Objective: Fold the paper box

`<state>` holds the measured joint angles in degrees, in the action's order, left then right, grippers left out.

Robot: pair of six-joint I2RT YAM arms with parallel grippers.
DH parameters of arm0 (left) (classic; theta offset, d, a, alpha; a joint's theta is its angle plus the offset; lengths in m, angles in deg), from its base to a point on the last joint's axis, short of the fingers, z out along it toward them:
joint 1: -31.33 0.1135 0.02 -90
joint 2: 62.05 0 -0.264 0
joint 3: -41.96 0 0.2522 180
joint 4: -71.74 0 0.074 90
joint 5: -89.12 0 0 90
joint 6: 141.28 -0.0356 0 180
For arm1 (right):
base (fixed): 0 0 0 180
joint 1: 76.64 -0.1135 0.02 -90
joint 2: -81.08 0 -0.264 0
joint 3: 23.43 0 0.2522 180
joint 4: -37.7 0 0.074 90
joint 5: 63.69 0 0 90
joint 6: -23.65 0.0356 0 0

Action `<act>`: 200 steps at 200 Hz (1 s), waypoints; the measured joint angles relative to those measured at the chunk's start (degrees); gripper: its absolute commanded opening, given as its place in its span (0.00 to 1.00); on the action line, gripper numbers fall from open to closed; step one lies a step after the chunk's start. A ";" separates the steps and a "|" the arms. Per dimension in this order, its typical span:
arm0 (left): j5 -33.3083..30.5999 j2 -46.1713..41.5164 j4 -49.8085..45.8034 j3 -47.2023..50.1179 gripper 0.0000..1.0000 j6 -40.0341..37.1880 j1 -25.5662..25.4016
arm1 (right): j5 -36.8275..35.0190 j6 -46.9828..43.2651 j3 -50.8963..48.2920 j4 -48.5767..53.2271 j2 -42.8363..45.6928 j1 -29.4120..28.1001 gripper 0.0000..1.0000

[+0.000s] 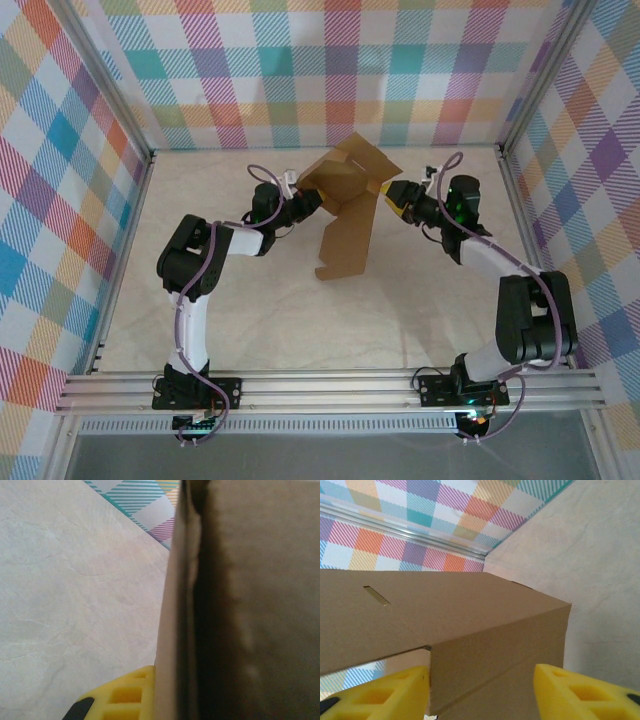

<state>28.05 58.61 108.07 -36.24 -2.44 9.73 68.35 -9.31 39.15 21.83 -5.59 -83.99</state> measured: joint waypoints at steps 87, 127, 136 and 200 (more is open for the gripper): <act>0.22 0.94 0.02 -0.28 0.00 -0.09 0.00 | 2.43 1.20 2.32 -0.76 -2.78 -1.84 0.42; 0.13 1.14 -0.09 -0.31 0.00 -0.46 0.00 | 1.92 -1.18 5.88 6.47 -2.84 -1.95 0.34; 0.09 1.14 -0.09 -0.31 0.00 -0.59 0.00 | 1.53 -1.88 6.38 7.98 -2.84 -1.99 0.32; -0.07 2.29 -0.44 -0.31 0.00 -1.11 0.00 | 0.00 -4.94 6.71 14.80 -2.84 -2.05 0.38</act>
<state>27.98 60.91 107.63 -36.55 -3.55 9.73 68.35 -14.25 45.86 36.63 -8.44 -86.04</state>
